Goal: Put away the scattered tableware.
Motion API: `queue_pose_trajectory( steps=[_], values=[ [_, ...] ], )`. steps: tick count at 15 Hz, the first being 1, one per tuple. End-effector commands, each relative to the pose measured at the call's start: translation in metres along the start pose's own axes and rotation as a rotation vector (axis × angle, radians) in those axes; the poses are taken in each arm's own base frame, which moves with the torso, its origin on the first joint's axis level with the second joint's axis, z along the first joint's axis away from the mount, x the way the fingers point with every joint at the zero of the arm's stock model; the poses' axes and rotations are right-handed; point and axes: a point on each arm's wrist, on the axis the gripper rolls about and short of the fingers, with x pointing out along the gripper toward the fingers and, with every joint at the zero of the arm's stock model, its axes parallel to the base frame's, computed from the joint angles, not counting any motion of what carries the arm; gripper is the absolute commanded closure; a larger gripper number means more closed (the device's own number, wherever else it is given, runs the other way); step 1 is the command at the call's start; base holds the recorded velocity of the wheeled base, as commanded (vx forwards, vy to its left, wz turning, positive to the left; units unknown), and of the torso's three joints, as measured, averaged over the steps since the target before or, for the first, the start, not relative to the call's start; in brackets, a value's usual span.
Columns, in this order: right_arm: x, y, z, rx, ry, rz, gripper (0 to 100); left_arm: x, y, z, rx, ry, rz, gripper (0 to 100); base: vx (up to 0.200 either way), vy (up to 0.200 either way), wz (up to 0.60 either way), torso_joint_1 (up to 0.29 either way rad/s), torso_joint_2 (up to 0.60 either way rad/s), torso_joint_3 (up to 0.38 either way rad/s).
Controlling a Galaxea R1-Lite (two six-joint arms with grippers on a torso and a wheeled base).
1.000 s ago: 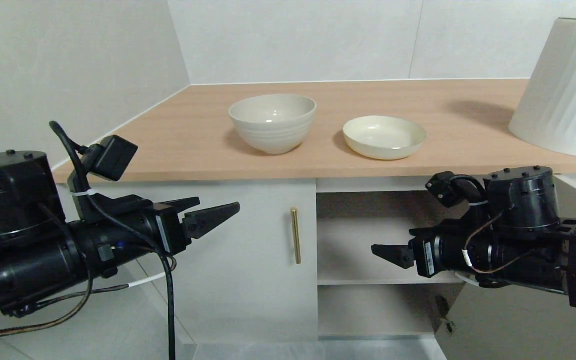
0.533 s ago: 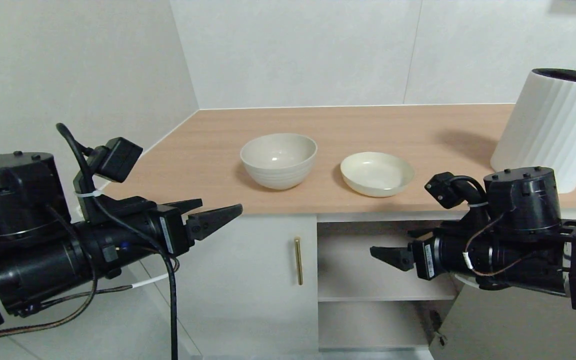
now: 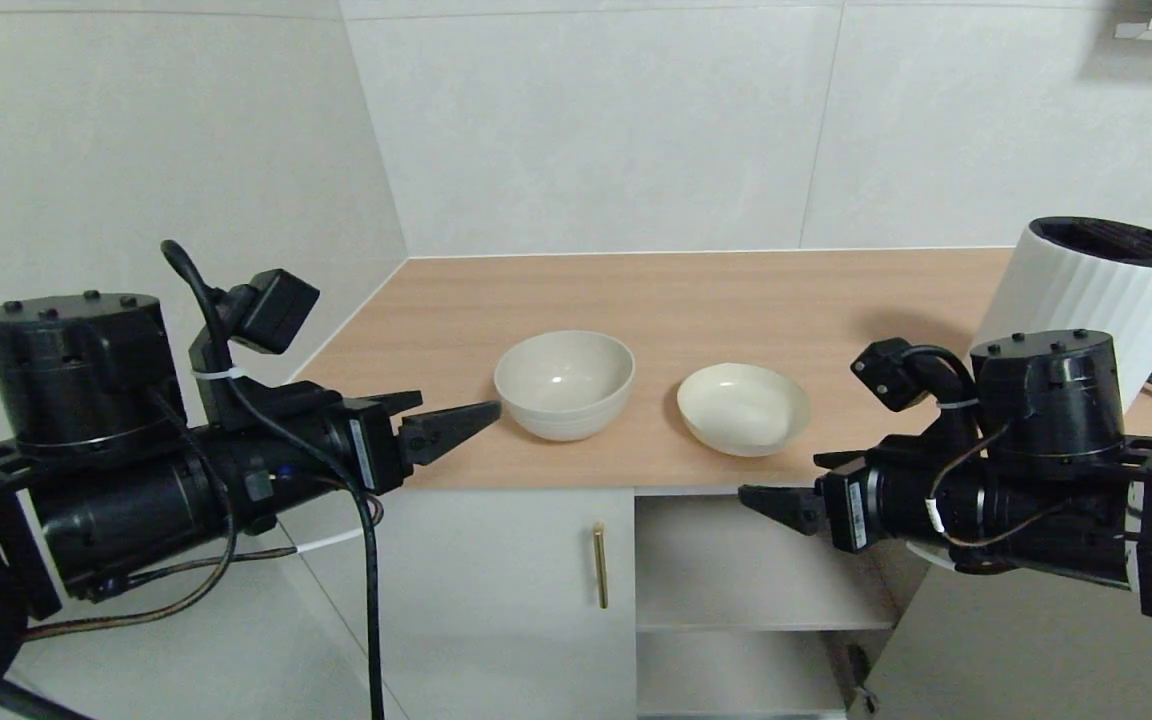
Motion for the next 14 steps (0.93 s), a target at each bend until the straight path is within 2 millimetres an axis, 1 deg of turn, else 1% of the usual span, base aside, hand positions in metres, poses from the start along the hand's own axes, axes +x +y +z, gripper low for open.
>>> queue_pose_trajectory(
  steps=[1,4,7,9,10,12,14],
  values=[
    [0.001,0.000,-0.001,0.001,0.005,0.000,0,0.009,0.009,-0.003,-0.015,0.024,0.023,0,0.000,0.000,0.00,0.129,-0.29,-0.168],
    [0.003,-0.001,-0.002,0.000,0.009,-0.001,0,0.015,0.015,-0.001,-0.038,0.026,0.041,0,0.000,0.000,0.00,0.045,-0.11,-0.061],
    [0.006,0.001,0.013,0.009,-0.040,-0.003,0,0.020,0.017,0.001,-0.081,0.025,0.046,0,0.000,0.000,0.00,0.000,0.00,0.000],
    [0.004,0.002,0.027,0.122,-0.005,-0.011,0,0.025,0.018,0.003,-0.156,0.030,0.052,0,0.000,0.000,0.00,0.000,0.00,0.000],
    [0.006,0.002,0.037,0.197,0.011,-0.068,0,0.027,0.018,0.006,-0.216,0.071,0.067,0,0.000,0.000,0.00,0.000,0.00,0.000],
    [0.015,0.000,0.044,0.248,-0.004,-0.138,0,0.028,0.017,0.011,-0.312,0.115,0.087,0,0.000,0.000,0.00,0.000,0.00,0.000],
    [0.023,-0.002,0.050,0.297,-0.011,-0.196,0,0.033,0.019,0.012,-0.378,0.189,0.118,0,0.000,0.000,0.00,0.000,0.00,0.000]
  ],
)
